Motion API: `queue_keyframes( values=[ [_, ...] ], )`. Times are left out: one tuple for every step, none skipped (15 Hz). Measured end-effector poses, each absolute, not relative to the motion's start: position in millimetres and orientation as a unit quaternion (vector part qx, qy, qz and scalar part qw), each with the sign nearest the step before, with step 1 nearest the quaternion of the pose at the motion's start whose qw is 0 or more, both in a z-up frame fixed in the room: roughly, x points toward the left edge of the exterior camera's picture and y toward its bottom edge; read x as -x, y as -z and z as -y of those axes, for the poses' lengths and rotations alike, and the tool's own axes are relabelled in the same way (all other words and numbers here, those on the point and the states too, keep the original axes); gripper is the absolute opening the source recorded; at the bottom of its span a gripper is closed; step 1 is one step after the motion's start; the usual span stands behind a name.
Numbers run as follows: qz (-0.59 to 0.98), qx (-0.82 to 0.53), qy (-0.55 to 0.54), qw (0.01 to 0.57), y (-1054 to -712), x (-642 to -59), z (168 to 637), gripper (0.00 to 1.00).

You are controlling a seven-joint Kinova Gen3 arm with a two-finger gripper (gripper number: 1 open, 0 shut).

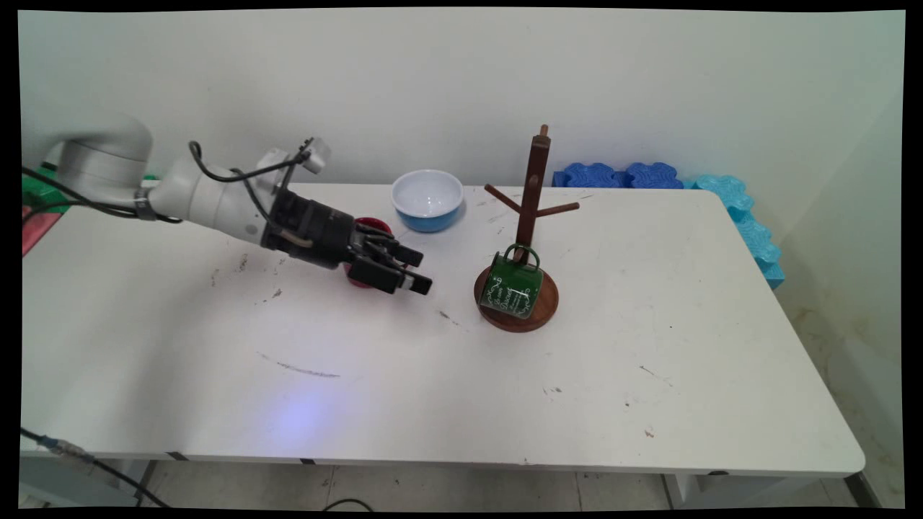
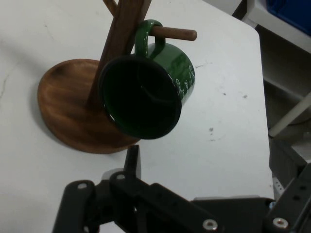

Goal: Pick up the green mug from the rack

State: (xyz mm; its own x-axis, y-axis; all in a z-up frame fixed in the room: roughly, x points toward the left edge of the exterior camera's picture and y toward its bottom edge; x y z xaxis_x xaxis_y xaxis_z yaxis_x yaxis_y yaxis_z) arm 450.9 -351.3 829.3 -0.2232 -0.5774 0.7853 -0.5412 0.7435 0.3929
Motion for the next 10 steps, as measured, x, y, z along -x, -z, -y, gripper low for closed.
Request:
queue_keyframes(
  values=[
    [0.780,-0.358,0.019,0.513,-824.5,-447.7,353.8,1.00],
    [0.779,-0.358,0.021,0.515,-820.6,-444.8,356.1,1.00],
    [0.778,-0.358,0.021,0.516,-817.9,-442.8,357.7,1.00],
    [0.777,-0.358,0.023,0.518,-814.2,-439.5,360.1,1.00],
    [0.776,-0.358,0.023,0.519,-811.7,-437.3,361.8,1.00],
    [0.774,-0.358,0.024,0.521,-807.7,-433.7,364.6,1.00],
    [0.774,-0.357,0.025,0.523,-804.3,-430.5,367.0,1.00],
    [0.773,-0.357,0.026,0.525,-800.6,-427.2,369.4,1.00],
    [0.772,-0.355,0.027,0.526,-797.0,-424.0,371.9,1.00],
    [0.772,-0.354,0.028,0.527,-793.9,-421.3,374.0,1.00]
  ],
)
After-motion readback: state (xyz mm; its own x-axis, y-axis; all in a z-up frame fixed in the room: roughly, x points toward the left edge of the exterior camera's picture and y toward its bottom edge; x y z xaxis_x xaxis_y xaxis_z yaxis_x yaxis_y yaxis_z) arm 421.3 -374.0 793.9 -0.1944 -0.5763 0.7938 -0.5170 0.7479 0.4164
